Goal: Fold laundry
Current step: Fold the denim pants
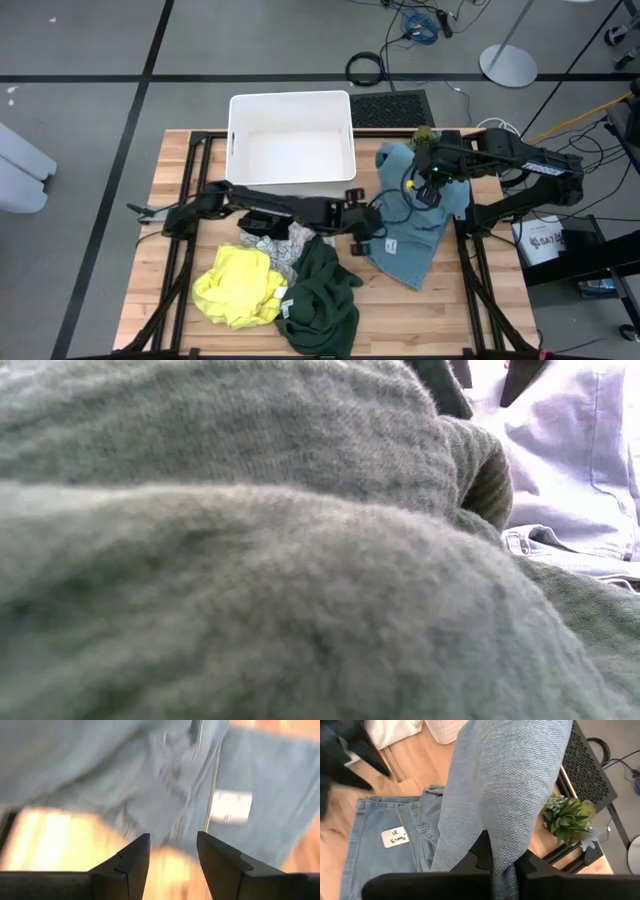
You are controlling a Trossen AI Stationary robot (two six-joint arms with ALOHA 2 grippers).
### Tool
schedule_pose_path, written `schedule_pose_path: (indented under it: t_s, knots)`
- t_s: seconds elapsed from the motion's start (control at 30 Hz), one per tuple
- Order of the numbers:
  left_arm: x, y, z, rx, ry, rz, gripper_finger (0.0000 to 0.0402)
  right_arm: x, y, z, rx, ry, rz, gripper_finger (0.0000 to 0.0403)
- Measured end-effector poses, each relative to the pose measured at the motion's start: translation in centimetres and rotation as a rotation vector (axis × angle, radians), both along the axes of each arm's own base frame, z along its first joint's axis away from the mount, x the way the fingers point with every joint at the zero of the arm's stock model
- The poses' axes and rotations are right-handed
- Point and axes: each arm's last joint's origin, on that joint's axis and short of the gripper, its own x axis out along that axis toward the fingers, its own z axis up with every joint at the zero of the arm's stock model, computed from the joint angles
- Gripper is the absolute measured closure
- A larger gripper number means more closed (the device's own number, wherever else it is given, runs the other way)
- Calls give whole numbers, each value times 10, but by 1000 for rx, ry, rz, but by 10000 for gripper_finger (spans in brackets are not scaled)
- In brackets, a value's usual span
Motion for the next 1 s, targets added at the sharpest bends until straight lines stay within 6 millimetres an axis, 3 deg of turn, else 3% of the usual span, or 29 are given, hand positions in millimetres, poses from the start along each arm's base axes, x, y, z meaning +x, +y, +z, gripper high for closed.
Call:
schedule_pose_path:
  t_s: [0.23,0.4,0.6,0.77,1.0]
  knots:
    - [-54,-16,56,178,98,143,229,2,1,-8,0,28,-2,397]
    - [-112,-19,78,261,127,269,229,7,13,-48,56,155,33,397]
    - [-178,-16,100,152,-102,418,229,20,43,-100,134,167,80,397]
    - [-196,-22,95,56,-299,407,229,32,71,-146,251,172,104,397]
    - [-194,-29,80,24,-387,376,229,50,107,-187,312,202,111,394]
